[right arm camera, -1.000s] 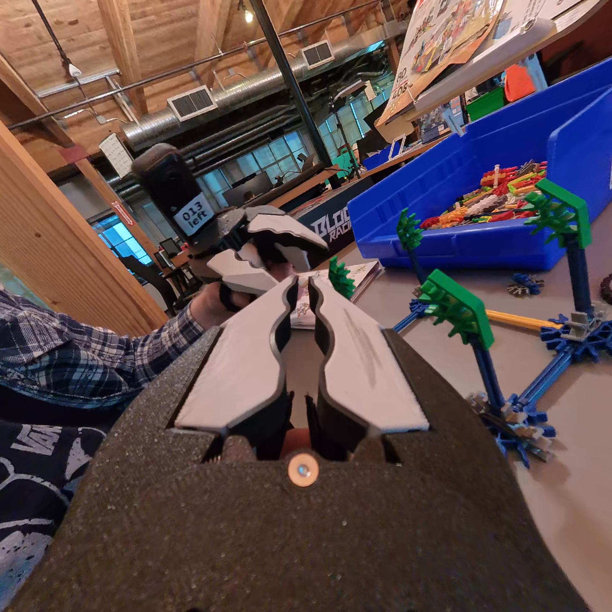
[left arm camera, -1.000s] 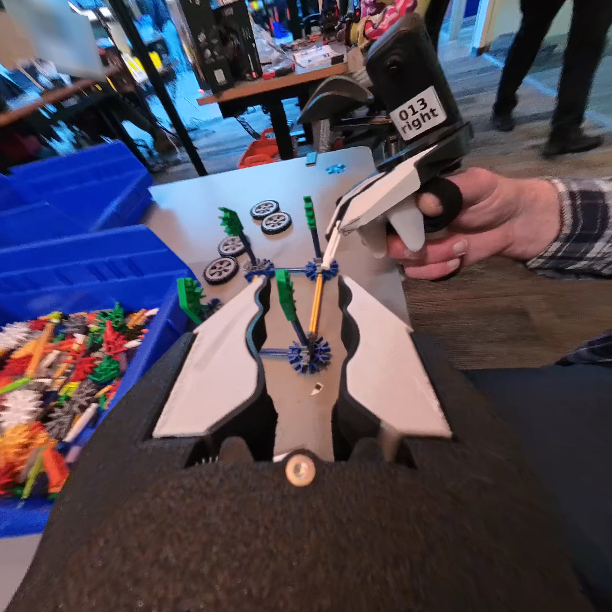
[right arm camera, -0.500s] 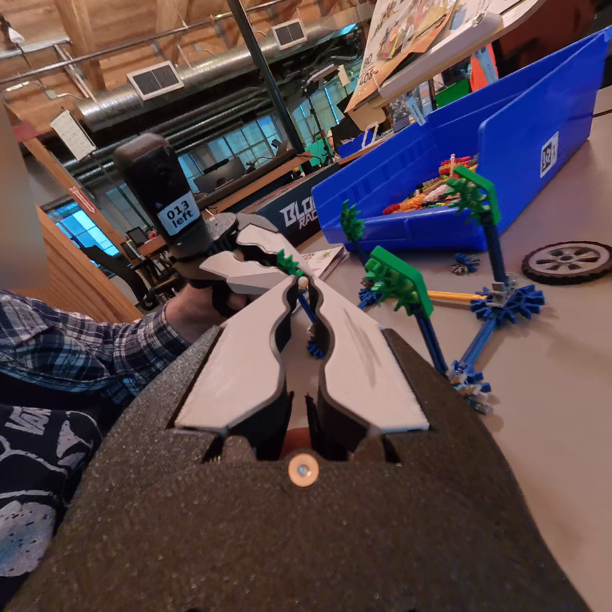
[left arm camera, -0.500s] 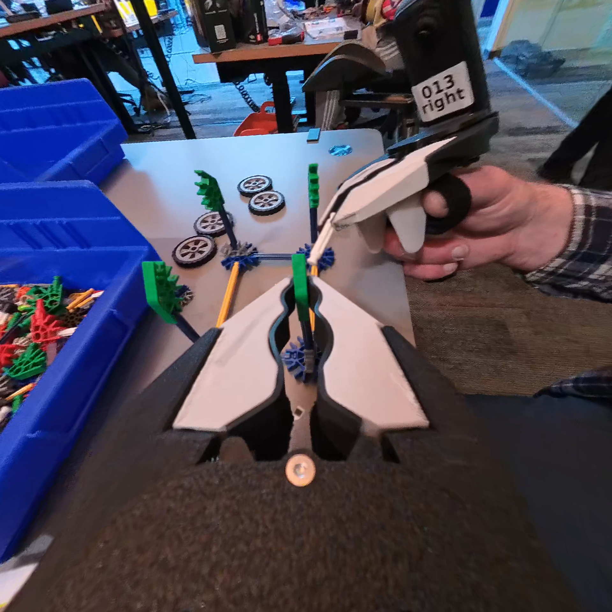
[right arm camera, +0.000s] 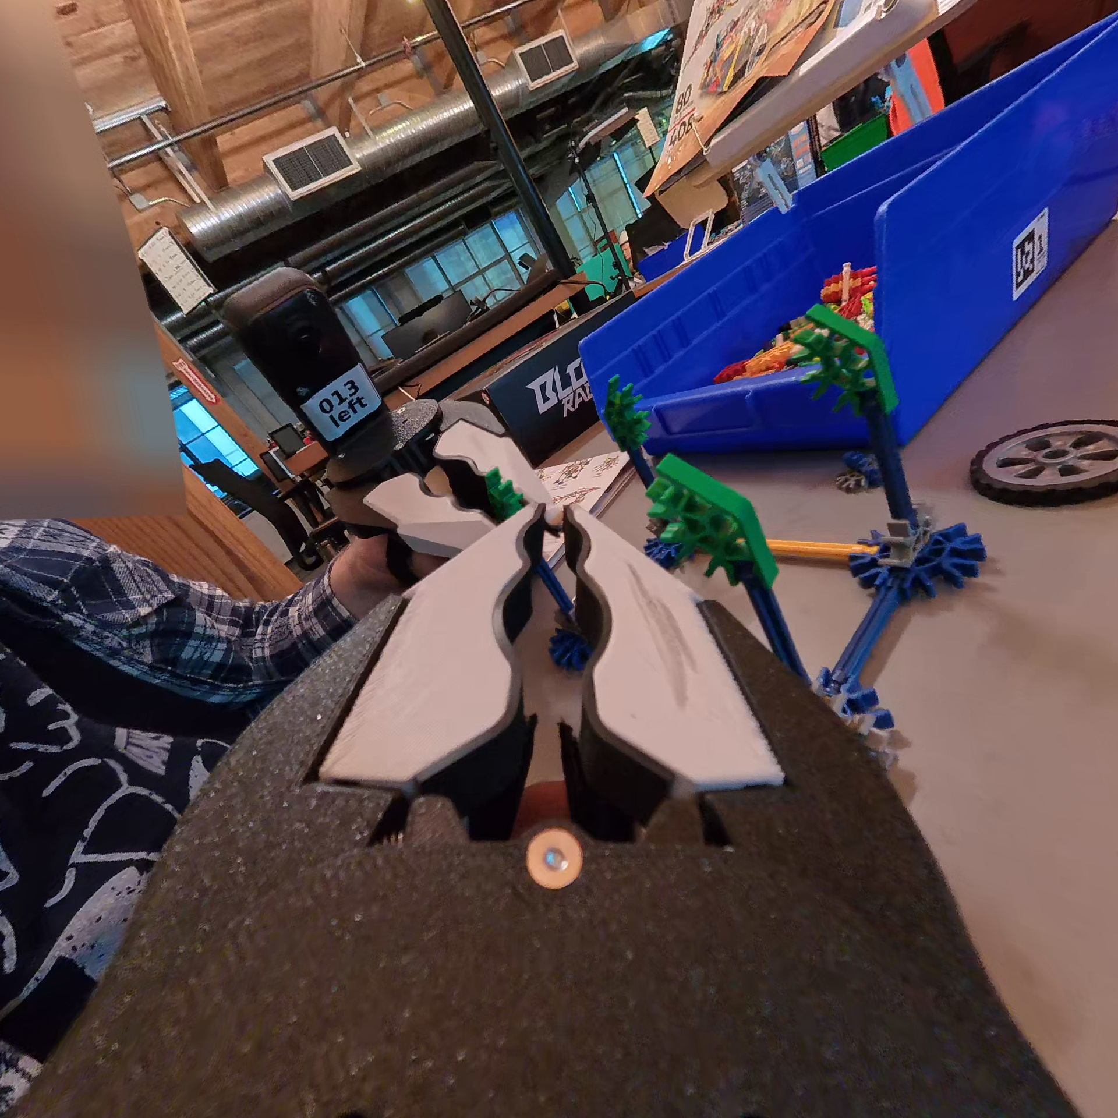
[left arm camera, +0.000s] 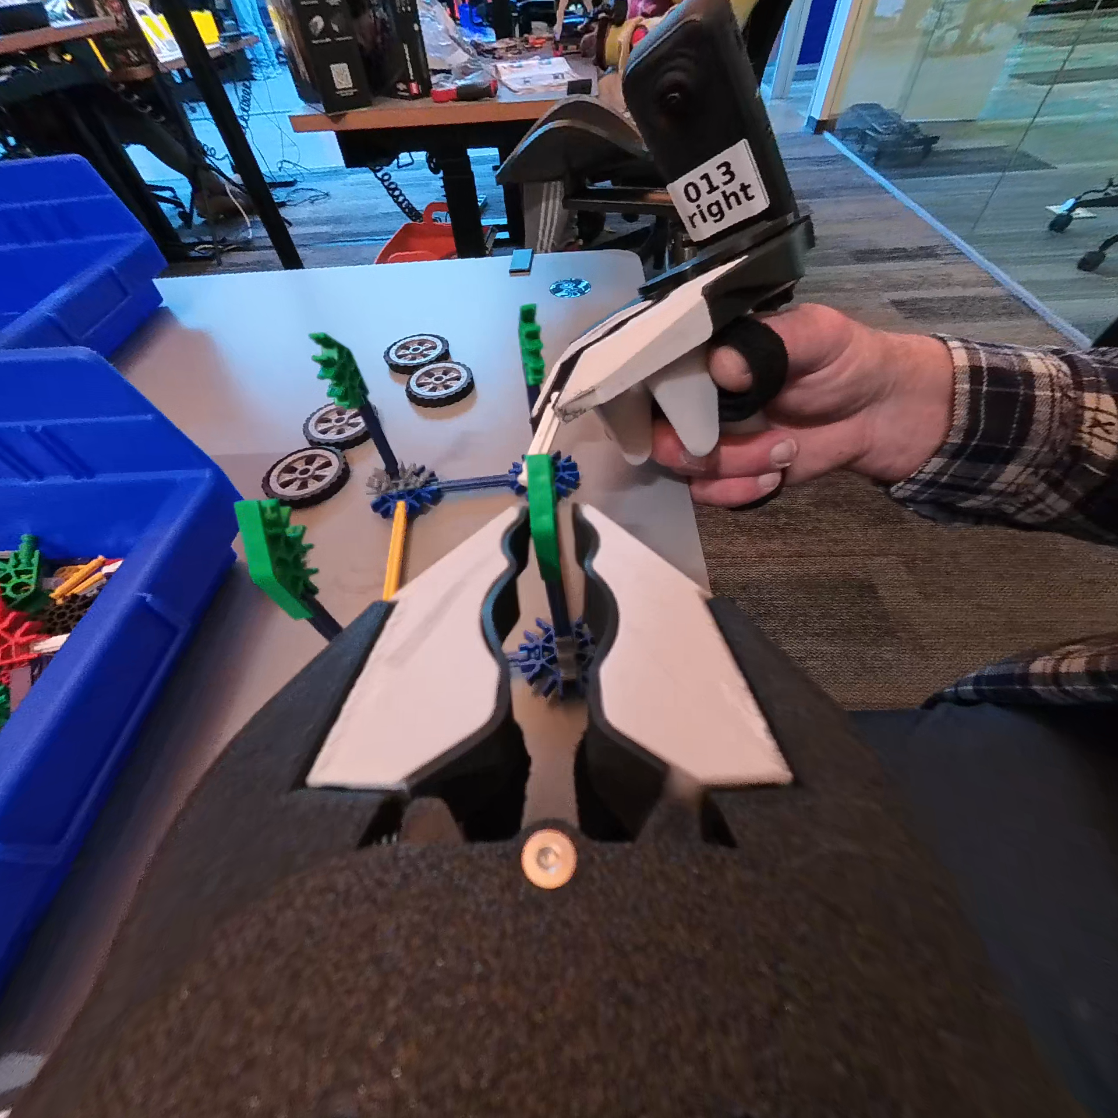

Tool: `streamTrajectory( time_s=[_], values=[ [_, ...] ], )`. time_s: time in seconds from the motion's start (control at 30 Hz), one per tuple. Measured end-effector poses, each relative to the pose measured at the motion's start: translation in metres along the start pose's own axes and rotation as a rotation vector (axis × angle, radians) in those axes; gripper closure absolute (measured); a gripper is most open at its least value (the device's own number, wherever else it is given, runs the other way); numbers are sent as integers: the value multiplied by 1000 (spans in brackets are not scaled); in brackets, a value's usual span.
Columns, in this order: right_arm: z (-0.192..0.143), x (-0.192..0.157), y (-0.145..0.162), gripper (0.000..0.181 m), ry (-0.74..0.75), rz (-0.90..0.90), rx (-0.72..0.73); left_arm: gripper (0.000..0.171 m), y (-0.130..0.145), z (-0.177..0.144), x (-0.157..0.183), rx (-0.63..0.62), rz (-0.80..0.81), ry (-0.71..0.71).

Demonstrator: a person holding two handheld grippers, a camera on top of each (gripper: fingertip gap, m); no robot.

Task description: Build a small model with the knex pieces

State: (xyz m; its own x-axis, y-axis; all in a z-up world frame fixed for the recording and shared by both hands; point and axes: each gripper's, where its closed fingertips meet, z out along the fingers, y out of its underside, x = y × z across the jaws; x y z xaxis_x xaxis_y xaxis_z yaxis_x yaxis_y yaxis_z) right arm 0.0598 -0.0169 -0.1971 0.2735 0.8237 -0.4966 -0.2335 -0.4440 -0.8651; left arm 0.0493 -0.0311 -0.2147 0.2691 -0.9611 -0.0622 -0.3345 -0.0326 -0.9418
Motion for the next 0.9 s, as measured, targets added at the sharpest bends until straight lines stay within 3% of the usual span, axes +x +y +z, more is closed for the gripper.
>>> streamTrajectory(
  time_s=[0.4,0.9],
  values=[
    [-1,-3,0,177,-13,-12,6,140,-2,-3,-3,16,1,-10],
    [7,-8,1,177,-11,-12,-6,148,-4,-6,-5,26,25,-16]
  ],
)
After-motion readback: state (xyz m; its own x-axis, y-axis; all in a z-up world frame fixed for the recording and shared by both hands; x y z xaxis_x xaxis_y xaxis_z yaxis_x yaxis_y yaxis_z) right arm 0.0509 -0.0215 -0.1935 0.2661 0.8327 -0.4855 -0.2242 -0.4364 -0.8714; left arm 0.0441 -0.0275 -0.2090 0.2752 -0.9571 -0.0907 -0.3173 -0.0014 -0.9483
